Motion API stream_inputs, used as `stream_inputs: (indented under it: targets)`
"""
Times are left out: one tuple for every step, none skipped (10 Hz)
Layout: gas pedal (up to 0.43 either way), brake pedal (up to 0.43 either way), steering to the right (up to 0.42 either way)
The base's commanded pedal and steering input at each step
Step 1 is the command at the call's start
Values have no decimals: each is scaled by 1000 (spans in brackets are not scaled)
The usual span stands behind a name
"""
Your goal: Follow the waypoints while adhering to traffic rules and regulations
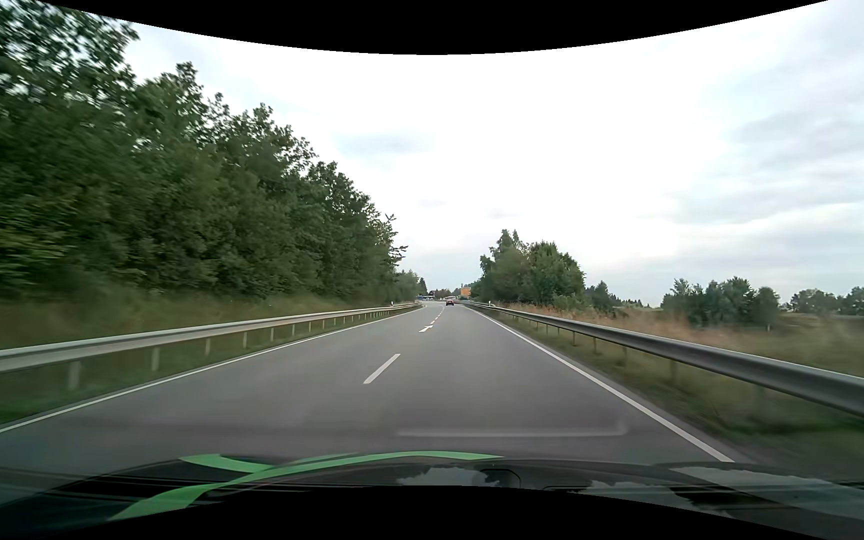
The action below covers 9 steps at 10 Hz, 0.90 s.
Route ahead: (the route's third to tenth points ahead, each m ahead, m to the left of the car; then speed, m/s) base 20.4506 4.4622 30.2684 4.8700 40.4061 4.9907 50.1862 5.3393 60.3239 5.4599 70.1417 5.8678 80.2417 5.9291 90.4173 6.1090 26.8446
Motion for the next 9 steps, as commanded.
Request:
stream_inputs:
  targets:
    - [280,0,-1]
    - [280,0,-1]
    - [280,0,-1]
    - [280,0,-1]
    - [240,0,-1]
    - [228,0,-1]
    - [228,0,-1]
    - [228,0,-1]
    - [260,0,-1]
